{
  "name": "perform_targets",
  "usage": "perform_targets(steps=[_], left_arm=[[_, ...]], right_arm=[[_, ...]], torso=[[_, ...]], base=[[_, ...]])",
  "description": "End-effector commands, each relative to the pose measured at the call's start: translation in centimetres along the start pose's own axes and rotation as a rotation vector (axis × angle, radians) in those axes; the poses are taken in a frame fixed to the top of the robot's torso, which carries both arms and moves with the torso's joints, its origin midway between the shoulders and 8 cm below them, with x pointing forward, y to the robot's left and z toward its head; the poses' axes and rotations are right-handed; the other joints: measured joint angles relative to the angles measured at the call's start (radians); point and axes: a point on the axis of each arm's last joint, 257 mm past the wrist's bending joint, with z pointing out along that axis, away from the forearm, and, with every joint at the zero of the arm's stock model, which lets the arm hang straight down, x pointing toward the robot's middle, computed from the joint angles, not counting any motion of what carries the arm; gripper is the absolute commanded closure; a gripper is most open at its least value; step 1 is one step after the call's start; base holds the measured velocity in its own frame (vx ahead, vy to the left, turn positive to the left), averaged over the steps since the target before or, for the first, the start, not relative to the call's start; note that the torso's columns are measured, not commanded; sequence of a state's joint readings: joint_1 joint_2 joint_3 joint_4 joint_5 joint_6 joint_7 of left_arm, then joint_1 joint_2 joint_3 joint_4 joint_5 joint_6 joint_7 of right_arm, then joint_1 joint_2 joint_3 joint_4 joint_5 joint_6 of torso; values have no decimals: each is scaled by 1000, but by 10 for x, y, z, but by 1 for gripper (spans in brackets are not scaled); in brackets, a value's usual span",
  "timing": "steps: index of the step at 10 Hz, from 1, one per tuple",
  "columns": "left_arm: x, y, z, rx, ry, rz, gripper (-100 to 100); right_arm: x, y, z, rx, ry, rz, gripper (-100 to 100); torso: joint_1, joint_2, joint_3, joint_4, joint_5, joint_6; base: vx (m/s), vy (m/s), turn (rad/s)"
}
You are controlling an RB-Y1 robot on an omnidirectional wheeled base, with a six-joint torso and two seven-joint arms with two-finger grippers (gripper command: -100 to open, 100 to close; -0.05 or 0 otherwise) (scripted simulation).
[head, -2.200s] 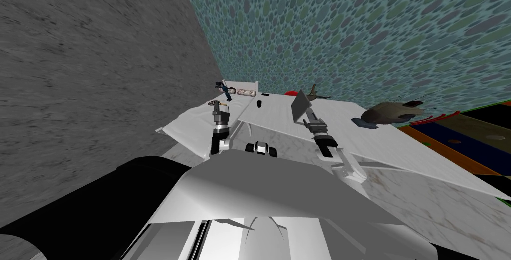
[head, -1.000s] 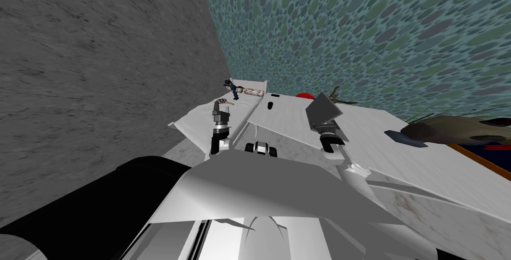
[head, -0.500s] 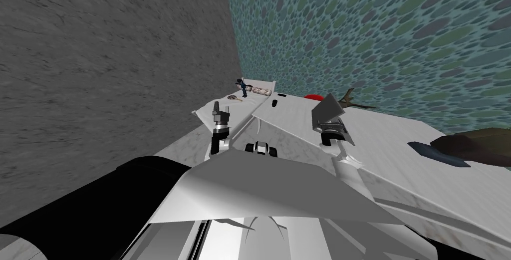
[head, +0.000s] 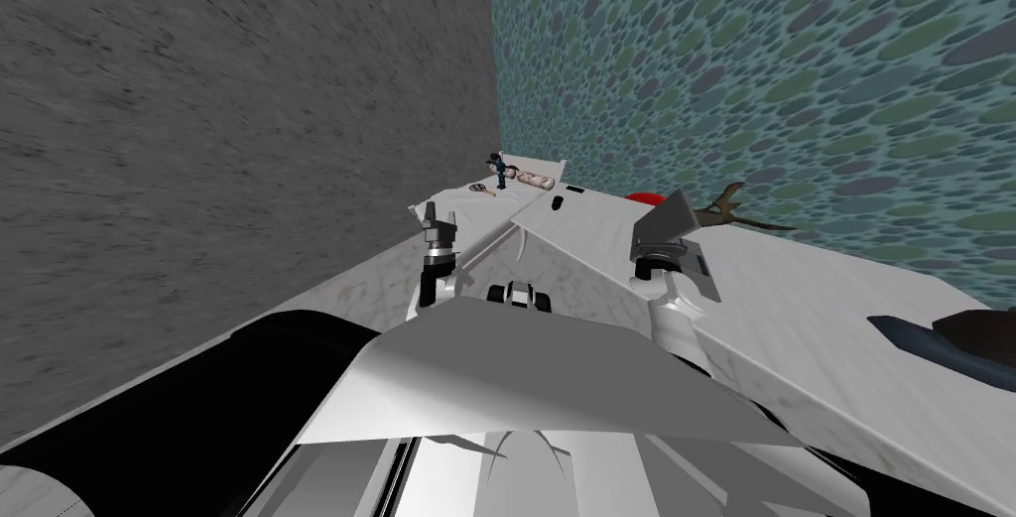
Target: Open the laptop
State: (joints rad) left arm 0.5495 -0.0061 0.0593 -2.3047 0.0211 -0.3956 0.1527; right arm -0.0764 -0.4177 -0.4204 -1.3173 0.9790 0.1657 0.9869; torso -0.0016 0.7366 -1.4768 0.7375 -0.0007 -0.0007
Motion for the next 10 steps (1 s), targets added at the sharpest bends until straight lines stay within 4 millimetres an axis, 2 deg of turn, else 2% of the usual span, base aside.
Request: perform_targets(steps=[1, 2, 3, 4, 6, 7, 10], left_arm=[[0, 0, 0, 0, 0, 0, 0], [0, 0, 0, 0, 0, 0, 0], [0, 0, 0, 0, 0, 0, 0], [0, 0, 0, 0, 0, 0, 0], [0, 0, 0, -1, -1, 1, 0], [0, 0, 0, -1, -1, 1, 0], [0, 0, 0, 0, 0, 0, 0]], right_arm=[[19, -4, 12, 56, 102, 10, -100], [12, -5, 15, 59, 93, 16, -100], [14, -6, 13, 55, 90, 12, -100], [8, -5, 10, 39, 56, 9, 100], [-8, 0, 0, -10, -22, 1, 100], [-3, 1, -2, -12, -16, -4, 100], [-12, 11, -17, -77, -84, -12, 100]], torso=[[-1, 3, 2, 0, -1, -1], [0, 4, 3, 1, 0, 0], [2, -2, -1, 0, 1, 1], [3, -7, -4, -2, 1, 2], [5, -13, -9, -4, 5, 3], [9, -10, -7, -3, 6, -1], [1, 7, 4, 3, 1, -1]], base=[[-302, -78, 415], [-204, -38, 241], [-75, -11, 32], [116, 12, -344], [290, 69, -482], [221, 87, -243], [158, 78, -246]])
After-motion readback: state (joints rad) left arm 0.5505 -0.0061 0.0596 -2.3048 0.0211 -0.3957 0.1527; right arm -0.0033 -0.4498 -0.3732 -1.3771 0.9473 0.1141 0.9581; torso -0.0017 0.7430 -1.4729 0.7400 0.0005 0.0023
